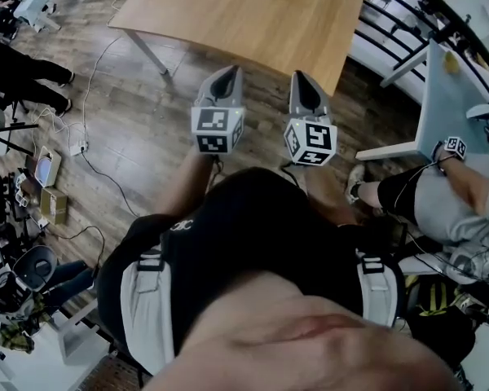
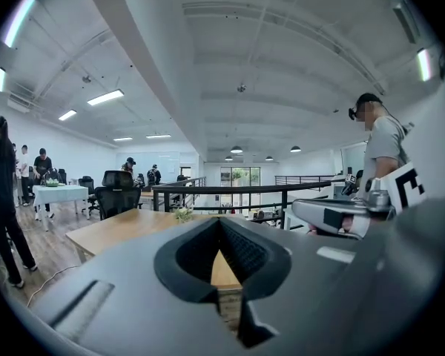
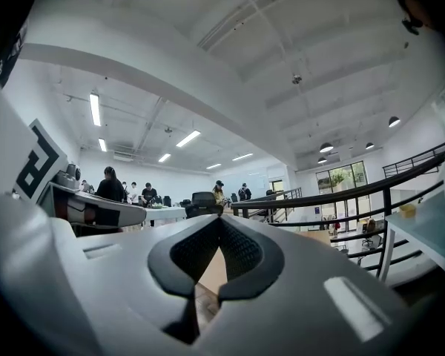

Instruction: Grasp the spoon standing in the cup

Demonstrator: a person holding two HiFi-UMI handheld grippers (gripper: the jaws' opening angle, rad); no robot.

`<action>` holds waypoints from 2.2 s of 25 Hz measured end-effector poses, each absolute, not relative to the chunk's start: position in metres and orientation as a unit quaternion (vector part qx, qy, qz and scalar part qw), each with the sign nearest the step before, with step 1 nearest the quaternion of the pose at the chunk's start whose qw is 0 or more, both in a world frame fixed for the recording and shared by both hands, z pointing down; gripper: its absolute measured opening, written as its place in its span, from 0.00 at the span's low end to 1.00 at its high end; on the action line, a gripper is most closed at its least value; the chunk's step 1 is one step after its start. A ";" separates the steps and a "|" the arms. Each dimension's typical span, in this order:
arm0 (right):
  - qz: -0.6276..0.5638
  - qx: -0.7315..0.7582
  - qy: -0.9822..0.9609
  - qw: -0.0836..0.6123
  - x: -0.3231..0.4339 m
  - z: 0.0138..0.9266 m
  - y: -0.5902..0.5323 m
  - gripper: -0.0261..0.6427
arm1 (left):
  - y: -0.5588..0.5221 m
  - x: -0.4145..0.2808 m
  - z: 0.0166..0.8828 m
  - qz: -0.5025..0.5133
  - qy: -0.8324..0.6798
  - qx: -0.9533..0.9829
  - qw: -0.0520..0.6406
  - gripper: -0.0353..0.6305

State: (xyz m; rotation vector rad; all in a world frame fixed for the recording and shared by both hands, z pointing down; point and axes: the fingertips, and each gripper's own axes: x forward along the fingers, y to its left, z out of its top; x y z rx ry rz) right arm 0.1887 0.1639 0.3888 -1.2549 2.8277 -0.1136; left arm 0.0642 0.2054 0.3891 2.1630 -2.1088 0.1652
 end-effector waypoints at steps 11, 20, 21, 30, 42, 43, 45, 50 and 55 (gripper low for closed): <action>-0.033 -0.382 0.924 0.011 0.208 0.403 0.142 0.04 | 0.191 0.089 0.397 0.049 -0.715 0.695 0.060 0.07; -0.041 -0.386 0.922 0.005 0.200 0.411 0.113 0.04 | 0.160 0.082 0.406 0.054 -0.710 0.698 0.071 0.07; -0.041 -0.387 0.921 0.004 0.195 0.413 0.111 0.04 | 0.156 0.078 0.408 0.052 -0.709 0.699 0.074 0.07; -0.038 -0.408 0.912 -0.010 0.150 0.410 0.059 0.04 | 0.094 0.033 0.411 0.053 -0.687 0.719 0.086 0.07; -0.036 -0.423 0.905 -0.015 0.058 0.404 -0.019 0.04 | 0.011 -0.058 0.406 0.051 -0.672 0.733 0.090 0.07; -0.035 -0.423 0.905 -0.015 0.050 0.404 -0.024 0.04 | 0.005 -0.066 0.405 0.051 -0.671 0.734 0.089 0.07; -0.034 -0.425 0.904 -0.015 0.033 0.403 -0.033 0.04 | -0.005 -0.084 0.406 0.052 -0.670 0.735 0.088 0.07; -0.029 -0.433 0.901 -0.017 -0.003 0.404 -0.048 0.04 | -0.026 -0.121 0.412 0.048 -0.663 0.741 0.092 0.07; -0.028 -0.451 0.892 -0.024 -0.014 0.412 -0.062 0.04 | -0.043 -0.129 0.422 0.048 -0.643 0.757 0.101 0.07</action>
